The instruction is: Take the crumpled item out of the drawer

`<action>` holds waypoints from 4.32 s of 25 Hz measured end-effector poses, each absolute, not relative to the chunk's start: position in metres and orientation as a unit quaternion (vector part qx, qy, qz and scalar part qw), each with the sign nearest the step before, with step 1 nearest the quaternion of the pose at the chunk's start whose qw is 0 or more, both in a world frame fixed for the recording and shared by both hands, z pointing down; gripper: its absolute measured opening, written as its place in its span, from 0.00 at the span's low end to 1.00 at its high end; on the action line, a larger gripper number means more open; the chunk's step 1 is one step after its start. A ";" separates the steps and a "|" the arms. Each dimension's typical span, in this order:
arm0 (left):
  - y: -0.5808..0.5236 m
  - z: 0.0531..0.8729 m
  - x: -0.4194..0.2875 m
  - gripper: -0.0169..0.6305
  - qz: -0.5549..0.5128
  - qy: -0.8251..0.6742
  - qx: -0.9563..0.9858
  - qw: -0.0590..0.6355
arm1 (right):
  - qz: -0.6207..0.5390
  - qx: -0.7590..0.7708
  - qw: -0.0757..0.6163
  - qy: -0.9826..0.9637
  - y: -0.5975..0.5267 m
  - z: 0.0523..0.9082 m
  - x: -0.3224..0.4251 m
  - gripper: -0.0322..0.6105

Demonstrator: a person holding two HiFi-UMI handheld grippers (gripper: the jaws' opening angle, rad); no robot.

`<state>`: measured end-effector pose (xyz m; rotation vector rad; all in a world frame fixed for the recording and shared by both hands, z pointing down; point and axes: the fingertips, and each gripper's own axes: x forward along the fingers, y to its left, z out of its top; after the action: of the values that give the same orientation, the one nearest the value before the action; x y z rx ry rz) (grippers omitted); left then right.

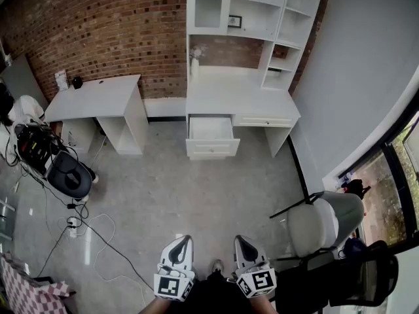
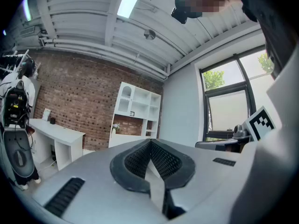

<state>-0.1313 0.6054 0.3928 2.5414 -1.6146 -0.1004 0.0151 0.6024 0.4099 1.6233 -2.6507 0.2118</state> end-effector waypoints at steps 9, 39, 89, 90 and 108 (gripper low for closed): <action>0.604 0.390 -0.127 0.06 -0.033 -0.533 0.843 0.066 | 0.067 0.524 0.011 -0.849 0.603 0.404 0.020 0.07; 0.530 0.416 -0.034 0.06 -0.013 -0.546 0.832 0.092 | 0.081 0.494 0.012 -0.865 0.525 0.426 0.103 0.07; -0.193 0.522 -0.038 0.06 0.089 -0.576 0.800 0.142 | 0.114 0.421 0.061 -0.898 -0.203 0.492 0.080 0.07; -0.204 0.529 -0.036 0.06 0.095 -0.569 0.803 0.146 | 0.117 0.425 0.064 -0.895 -0.212 0.496 0.080 0.07; -0.315 0.810 -0.035 0.07 0.311 -0.412 0.816 0.259 | 0.182 0.461 0.085 -0.864 -0.311 0.550 0.037 0.07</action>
<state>-0.0347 -0.3146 0.8097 2.2130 -1.1168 0.8431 0.0370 -0.3109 0.5503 1.3748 -2.5774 0.5417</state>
